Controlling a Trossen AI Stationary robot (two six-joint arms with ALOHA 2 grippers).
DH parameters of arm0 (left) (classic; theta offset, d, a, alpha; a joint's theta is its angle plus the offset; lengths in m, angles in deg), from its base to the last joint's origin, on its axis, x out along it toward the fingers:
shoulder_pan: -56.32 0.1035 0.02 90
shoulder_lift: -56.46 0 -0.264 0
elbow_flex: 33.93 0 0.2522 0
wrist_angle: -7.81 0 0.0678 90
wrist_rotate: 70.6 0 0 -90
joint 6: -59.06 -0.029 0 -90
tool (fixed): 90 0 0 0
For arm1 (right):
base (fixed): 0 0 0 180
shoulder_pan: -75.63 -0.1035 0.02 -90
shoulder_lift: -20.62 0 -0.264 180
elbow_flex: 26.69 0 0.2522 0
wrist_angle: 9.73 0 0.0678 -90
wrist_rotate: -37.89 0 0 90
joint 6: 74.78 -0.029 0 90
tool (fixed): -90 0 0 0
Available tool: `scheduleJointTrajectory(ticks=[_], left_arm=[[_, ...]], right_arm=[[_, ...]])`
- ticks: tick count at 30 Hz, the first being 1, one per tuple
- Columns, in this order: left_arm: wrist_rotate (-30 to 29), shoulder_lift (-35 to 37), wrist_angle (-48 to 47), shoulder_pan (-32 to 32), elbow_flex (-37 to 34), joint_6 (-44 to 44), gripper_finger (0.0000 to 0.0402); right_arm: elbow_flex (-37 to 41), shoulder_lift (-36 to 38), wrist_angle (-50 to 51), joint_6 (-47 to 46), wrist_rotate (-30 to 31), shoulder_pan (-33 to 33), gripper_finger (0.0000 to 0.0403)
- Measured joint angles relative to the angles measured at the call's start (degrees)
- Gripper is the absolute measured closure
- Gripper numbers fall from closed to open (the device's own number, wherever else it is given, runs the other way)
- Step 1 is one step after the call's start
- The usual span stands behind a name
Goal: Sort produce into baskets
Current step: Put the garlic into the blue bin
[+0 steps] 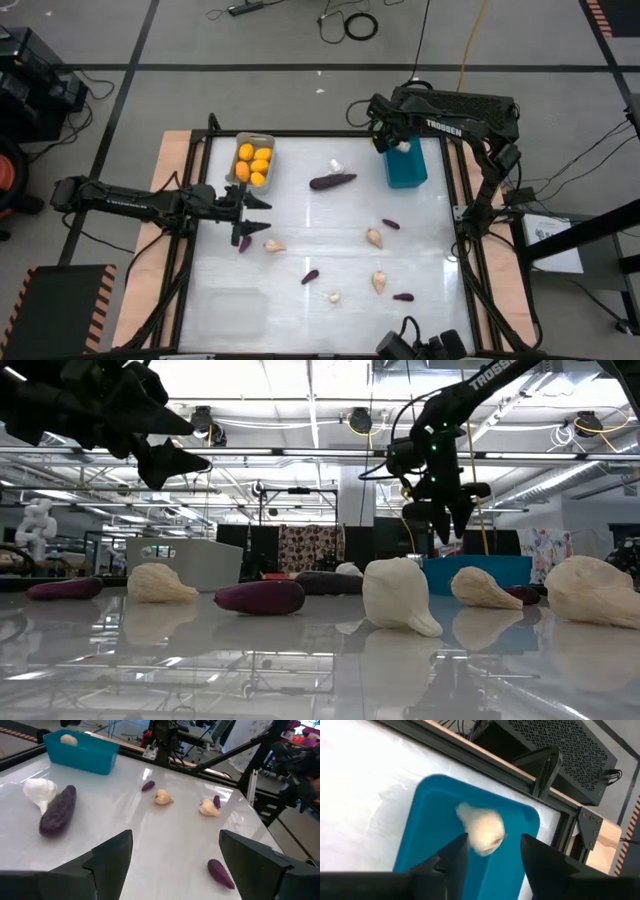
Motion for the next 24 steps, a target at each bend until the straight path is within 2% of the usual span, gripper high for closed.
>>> scheduleJointTrajectory(ticks=[9, 15, 24], left_arm=[[-1.2, 0.0, 0.0, 0.0, 0.0, -0.8, 0.0098], [-2.7, 0.0, 1.6, 0.0, 0.0, -2.4, 0.0097], [-3.0, 0.0, 3.4, 0.1, 0.0, -7.1, 0.0097]], right_arm=[[0.0, 0.0, -4.4, 0.4, -2.7, -3.1, 0.0219], [0.0, 0.0, -13.0, 1.0, -2.8, -8.3, 0.0224], [0.0, 0.0, -29.2, -3.5, -3.0, -15.1, 0.0224]])
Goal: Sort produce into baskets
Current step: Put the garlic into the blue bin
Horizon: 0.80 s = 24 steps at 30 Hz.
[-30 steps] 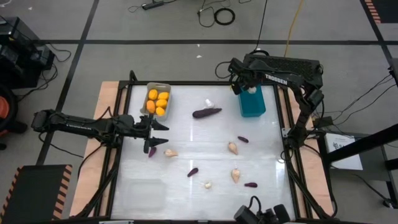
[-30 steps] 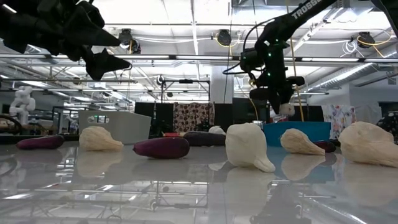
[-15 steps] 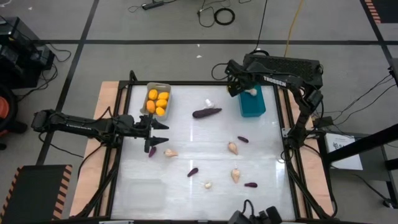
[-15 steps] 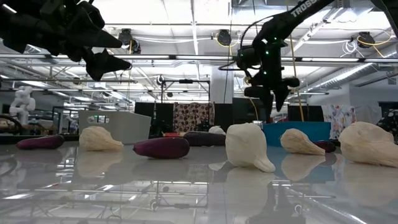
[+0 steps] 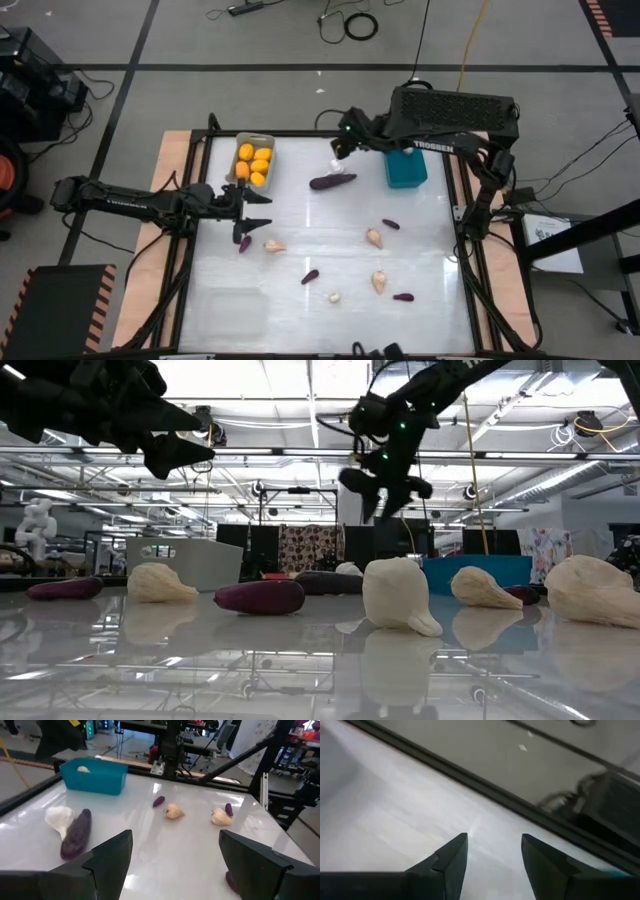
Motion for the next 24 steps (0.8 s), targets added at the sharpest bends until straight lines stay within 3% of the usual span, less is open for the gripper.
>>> scheduleJointTrajectory(ticks=[13, 18, 24], left_arm=[[-0.9, 0.0, 0.9, 0.0, 0.0, -0.5, 0.0097], [-0.8, 0.0, 0.6, 0.0, 0.0, -0.5, 0.0097], [-0.8, 0.0, -0.3, 0.0, 0.0, -0.5, 0.0097]], right_arm=[[0.0, -4.0, -20.2, 3.5, 0.4, -7.6, 0.0224], [0.0, -7.4, -20.3, 2.3, 0.6, -7.8, 0.0224], [0.0, -9.5, -22.1, -1.2, 6.2, -8.4, 0.0224]])
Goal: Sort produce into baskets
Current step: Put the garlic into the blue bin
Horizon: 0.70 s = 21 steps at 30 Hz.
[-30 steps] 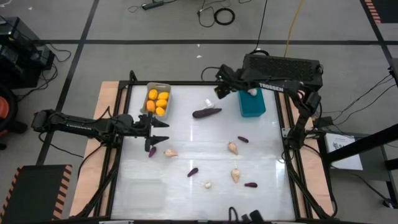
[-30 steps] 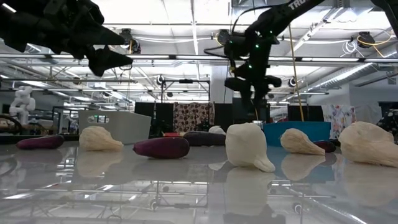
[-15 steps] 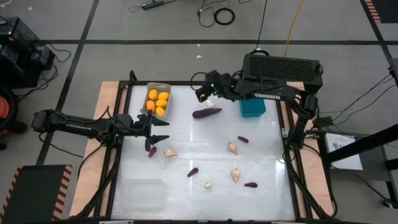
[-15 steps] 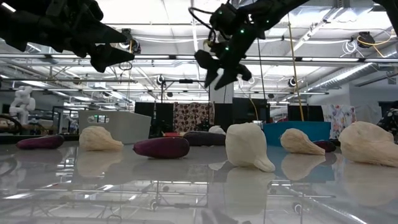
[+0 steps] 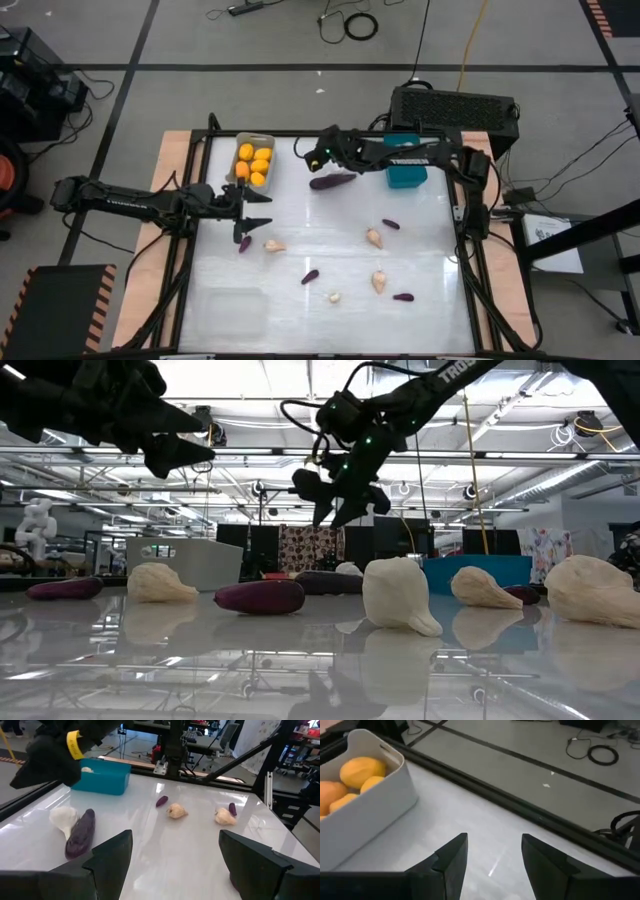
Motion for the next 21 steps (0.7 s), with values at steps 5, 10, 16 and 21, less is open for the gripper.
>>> scheduleJointTrajectory(ticks=[5, 10, 16, 21], left_arm=[[0.0, 0.0, -1.7, 0.0, 0.0, -0.5, 0.0097], [0.0, 0.0, -2.8, 0.0, 0.0, -0.4, 0.0097], [0.0, 0.0, -4.6, 0.0, 0.0, -0.4, 0.0097], [0.1, 0.0, -5.8, 0.0, 0.0, -0.4, 0.0097]], right_arm=[[0.0, -1.8, 0.6, -1.7, 0.6, -0.6, 0.0224], [0.0, -3.1, 1.1, -1.8, -0.5, 0.0, 0.0222], [0.0, -4.5, 1.9, -3.2, -1.6, 0.9, 0.0174], [0.0, -4.7, 3.5, -4.9, -3.5, 1.9, 0.0103]])
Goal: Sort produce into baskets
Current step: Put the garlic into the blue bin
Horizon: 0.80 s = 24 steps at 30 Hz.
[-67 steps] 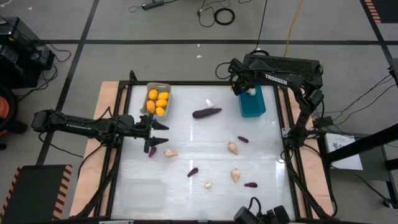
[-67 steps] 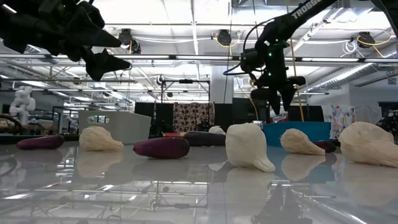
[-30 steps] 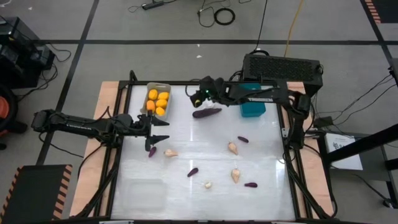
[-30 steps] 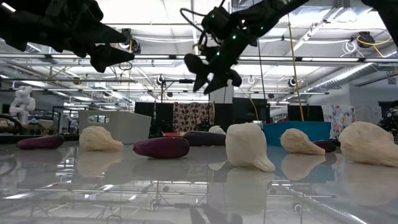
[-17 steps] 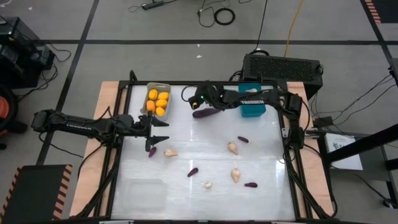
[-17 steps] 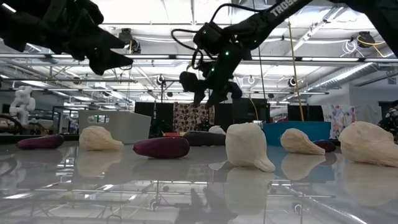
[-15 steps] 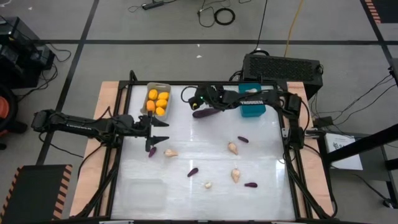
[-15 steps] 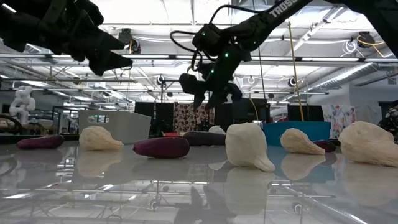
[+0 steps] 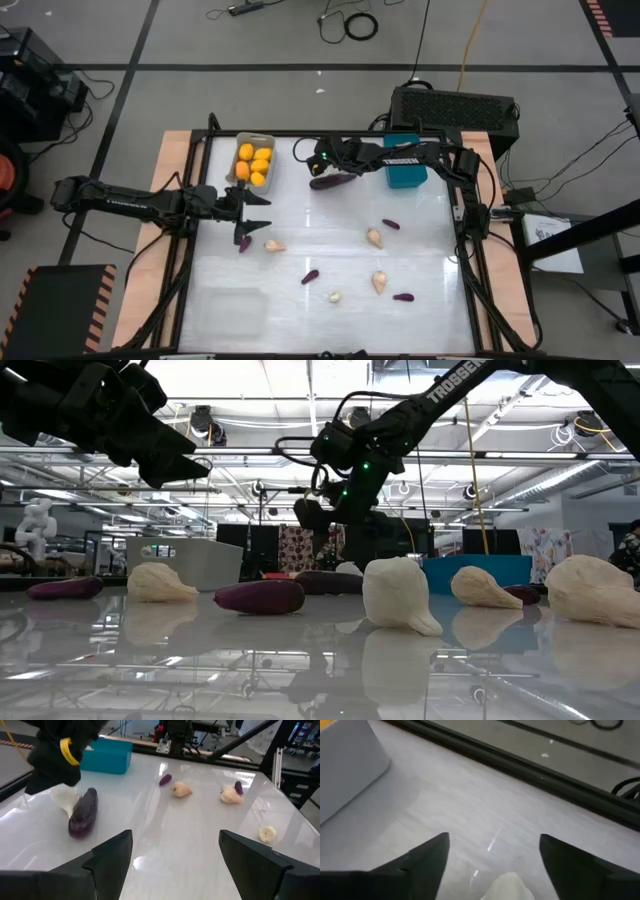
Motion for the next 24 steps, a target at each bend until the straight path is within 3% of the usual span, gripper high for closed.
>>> scheduleJointTrajectory(ticks=[7, 20, 24], left_arm=[[0.0, 0.0, -0.5, 0.0, 0.0, 0.0, 0.0097], [0.0, 0.0, -0.7, 0.0, 0.0, 0.2, 0.0097], [-0.1, 0.0, -0.8, 0.0, 0.0, 0.0, 0.0097]], right_arm=[[0.0, -0.2, 3.0, -2.7, -2.3, 0.4, 0.0048], [0.0, -5.9, 4.1, -3.9, -1.9, 0.3, 0.0052], [0.0, -5.9, 4.3, -3.5, -1.9, 0.3, 0.0074]])
